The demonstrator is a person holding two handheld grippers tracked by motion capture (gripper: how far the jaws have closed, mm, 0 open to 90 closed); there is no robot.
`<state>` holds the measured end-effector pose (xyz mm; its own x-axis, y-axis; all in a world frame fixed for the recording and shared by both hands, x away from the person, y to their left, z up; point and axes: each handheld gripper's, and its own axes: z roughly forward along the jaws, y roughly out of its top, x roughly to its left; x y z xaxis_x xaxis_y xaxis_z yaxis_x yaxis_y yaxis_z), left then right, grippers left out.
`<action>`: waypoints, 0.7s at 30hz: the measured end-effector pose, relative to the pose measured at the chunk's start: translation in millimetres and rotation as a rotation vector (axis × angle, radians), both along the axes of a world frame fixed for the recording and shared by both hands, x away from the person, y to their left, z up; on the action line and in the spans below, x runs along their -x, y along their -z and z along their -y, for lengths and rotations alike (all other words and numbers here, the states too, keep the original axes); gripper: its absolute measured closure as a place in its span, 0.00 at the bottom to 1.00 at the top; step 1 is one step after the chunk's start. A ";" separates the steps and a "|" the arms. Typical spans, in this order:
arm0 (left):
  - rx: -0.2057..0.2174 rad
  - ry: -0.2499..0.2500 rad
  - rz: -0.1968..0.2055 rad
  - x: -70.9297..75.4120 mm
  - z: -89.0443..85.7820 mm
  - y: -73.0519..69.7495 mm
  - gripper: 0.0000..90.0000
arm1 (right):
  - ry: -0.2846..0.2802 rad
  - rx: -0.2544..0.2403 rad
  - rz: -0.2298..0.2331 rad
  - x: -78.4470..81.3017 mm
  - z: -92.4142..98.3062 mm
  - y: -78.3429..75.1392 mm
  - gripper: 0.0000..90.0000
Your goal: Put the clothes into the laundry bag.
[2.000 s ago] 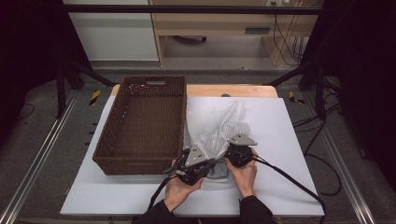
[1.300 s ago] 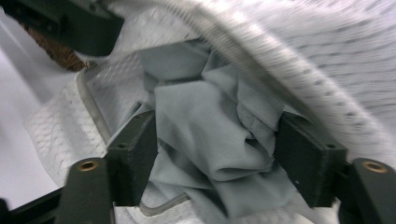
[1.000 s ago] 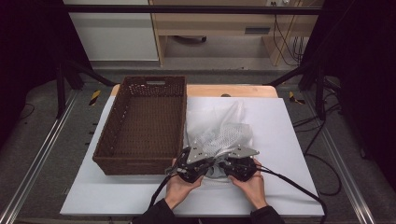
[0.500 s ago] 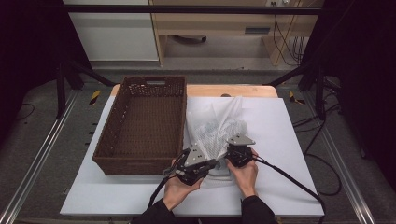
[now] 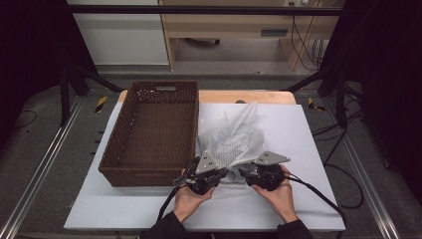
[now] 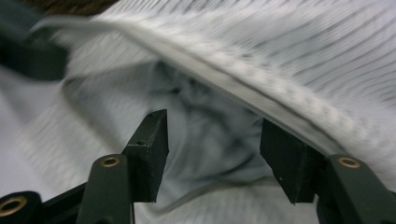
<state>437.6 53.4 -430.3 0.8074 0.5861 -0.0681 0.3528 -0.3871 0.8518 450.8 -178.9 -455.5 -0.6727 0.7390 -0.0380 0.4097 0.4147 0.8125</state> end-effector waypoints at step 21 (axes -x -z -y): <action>0.035 0.026 0.000 6.0 1.5 -6.7 0.99 | 0.095 -0.029 0.017 -49.1 -35.9 26.6 0.93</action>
